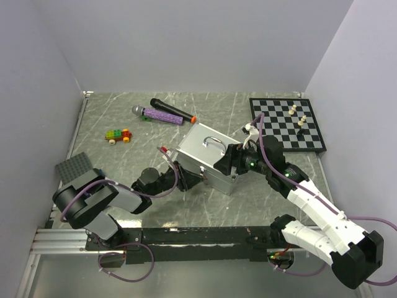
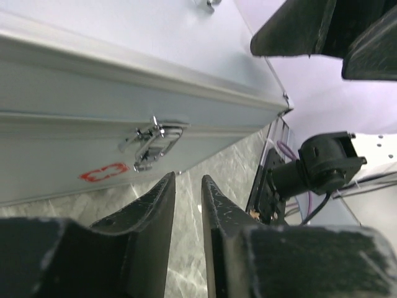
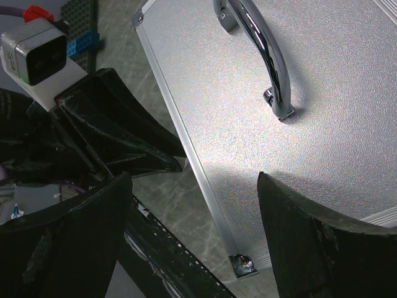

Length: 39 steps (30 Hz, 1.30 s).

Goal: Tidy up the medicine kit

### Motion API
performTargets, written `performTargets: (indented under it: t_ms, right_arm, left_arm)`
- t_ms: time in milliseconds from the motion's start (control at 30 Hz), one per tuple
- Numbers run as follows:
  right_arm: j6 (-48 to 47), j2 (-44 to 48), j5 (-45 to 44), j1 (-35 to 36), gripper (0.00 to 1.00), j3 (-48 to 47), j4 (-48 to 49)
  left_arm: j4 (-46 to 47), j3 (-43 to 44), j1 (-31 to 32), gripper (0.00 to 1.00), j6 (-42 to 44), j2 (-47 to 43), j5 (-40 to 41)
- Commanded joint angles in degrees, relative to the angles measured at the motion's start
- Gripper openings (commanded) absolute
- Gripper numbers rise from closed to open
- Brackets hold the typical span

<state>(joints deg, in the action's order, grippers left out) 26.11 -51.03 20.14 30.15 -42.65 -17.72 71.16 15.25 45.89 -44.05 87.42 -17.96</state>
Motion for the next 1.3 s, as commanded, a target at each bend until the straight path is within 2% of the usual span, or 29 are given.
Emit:
performTargets:
  t_ms: [0,100,500,600,700,767,833,967,1000,1067,1100,1133,1267]
  right_arm:
    - [-0.27,0.58,0.16,0.43,0.88,-0.06,1.28]
    - [-0.36,0.31,-0.01,0.43,0.89,-0.15,1.28]
    - [-0.01,0.31,0.34,0.52,0.92,-0.06,1.19]
    - [-0.18,0.84,-0.19,0.43,0.92,0.03,0.93]
    - [-0.44,1.28,-1.24,0.44,0.93,-0.41,-0.30]
    - [-0.71,2.50,-3.60,0.43,0.94,-0.68,-1.61]
    - [-1.06,4.52,-7.03,0.43,0.96,-0.59,-3.02]
    - [-1.24,9.44,-16.25,0.26,1.00,-0.67,-6.44]
    - [-1.24,10.50,-19.23,0.26,1.00,-1.02,-7.67]
    - [-0.71,11.47,-25.13,-0.09,1.00,-2.43,-11.09]
    - [-0.45,11.47,-28.02,-0.09,1.00,-3.22,-12.51]
    - [-0.18,11.47,-29.53,-0.35,1.00,-3.83,-14.09]
    - [1.13,11.03,-31.48,-1.32,1.00,-4.28,-17.44]
  left_arm:
    - [8.39,1.01,-0.01,0.28,-0.33,1.52,2.57]
    - [6.28,2.94,0.08,0.29,0.37,2.93,1.70]
    - [12.42,3.22,-0.10,0.30,-0.95,9.88,4.42]
    - [13.31,1.81,-0.01,0.29,-1.04,9.70,4.68]
    - [9.90,-0.64,-0.10,0.29,-0.60,5.68,5.29]
    - [3.76,-3.02,-0.10,0.33,-0.33,-2.46,7.40]
    - [-6.41,-5.04,-0.10,0.45,-0.42,-12.74,11.26]
    - [-47.14,1.08,0.08,0.65,-1.64,-34.55,26.52]
    - [-54.99,3.19,-0.10,0.70,-2.17,-38.60,32.83]
    - [-67.15,7.15,-1.50,0.78,-2.44,-44.50,36.58]
    - [-69.90,8.21,-3.33,0.84,-1.92,-46.88,34.93]
    - [-72.62,9.09,-5.70,0.99,-1.39,-48.12,31.44]
    - [-82.65,12.00,-17.65,0.96,-2.87,-48.48,22.36]
